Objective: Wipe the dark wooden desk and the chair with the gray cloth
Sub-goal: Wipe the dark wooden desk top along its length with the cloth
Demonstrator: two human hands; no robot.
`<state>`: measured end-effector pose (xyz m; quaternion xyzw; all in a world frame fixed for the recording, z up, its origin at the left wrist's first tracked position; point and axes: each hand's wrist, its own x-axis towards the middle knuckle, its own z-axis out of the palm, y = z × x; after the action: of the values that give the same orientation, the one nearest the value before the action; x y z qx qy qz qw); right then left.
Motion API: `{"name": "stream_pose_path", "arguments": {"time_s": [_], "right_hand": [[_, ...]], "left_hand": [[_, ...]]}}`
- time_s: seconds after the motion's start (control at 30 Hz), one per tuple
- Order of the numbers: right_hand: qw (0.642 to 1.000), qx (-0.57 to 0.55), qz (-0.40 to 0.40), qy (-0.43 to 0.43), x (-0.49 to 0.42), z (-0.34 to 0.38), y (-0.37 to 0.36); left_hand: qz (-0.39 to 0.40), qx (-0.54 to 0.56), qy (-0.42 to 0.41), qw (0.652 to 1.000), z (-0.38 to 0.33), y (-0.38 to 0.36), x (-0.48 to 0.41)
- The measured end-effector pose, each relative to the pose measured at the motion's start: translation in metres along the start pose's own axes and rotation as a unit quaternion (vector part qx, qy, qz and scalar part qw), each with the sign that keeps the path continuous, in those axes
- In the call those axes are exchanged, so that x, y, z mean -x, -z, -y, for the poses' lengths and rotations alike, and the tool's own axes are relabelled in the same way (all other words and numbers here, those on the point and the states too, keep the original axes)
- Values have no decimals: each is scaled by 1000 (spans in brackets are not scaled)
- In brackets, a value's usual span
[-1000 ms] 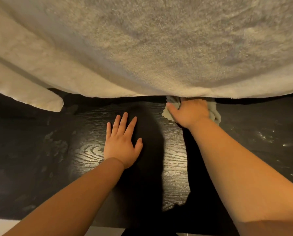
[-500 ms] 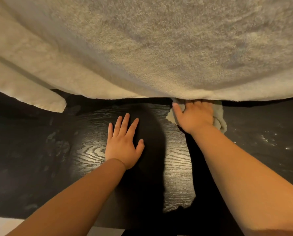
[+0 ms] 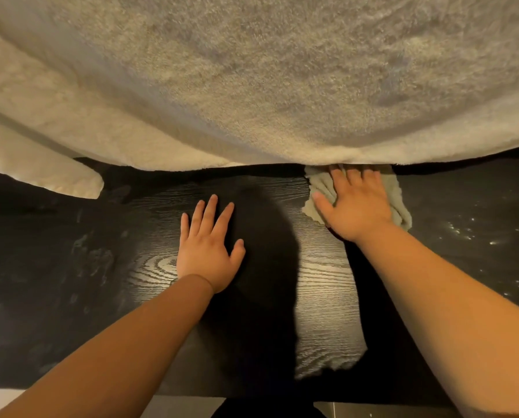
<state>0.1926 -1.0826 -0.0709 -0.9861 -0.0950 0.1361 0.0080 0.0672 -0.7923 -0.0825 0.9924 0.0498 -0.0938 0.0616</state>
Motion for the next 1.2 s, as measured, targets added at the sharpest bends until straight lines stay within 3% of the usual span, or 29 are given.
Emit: {"name": "stream_pose_path", "arguments": {"time_s": [0.13, 0.27, 0.33, 0.5, 0.6, 0.73, 0.83, 0.9, 1.03, 1.13, 1.2], "right_hand": [[999, -40, 6, -8, 16, 33, -6], [989, -49, 45, 134, 62, 57, -20], [985, -36, 57, 156, 65, 38, -19], [999, -43, 10, -7, 39, -23, -10], [997, -49, 6, -59, 43, 2, -13], [996, -36, 38, 78, 82, 59, -27], [985, -19, 57, 160, 105, 49, -35], [989, -20, 48, 140, 106, 21, -33], [999, -28, 38, 3, 95, -24, -26], [997, -48, 48, -42, 97, -7, -27], [996, -54, 62, -20, 119, 23, -35]], "left_hand": [[6, -2, 2, 1000, 0, 1, 1], [11, -10, 0, 1000, 1, 2, 1], [7, -9, 0, 1000, 1, 2, 1], [3, -5, -2, 1000, 1, 1, 1], [0, 1, 0, 1000, 0, 1, 1], [-5, 10, 0, 1000, 0, 2, 2], [-22, 12, -3, 1000, 0, 4, 4], [-34, 3, -8, 999, -1, 4, 4], [-46, 3, -13, 999, -1, 3, 3], [-48, 8, -11, 999, -1, 2, 3], [-34, 9, -8, 999, -2, 3, 5]]}}
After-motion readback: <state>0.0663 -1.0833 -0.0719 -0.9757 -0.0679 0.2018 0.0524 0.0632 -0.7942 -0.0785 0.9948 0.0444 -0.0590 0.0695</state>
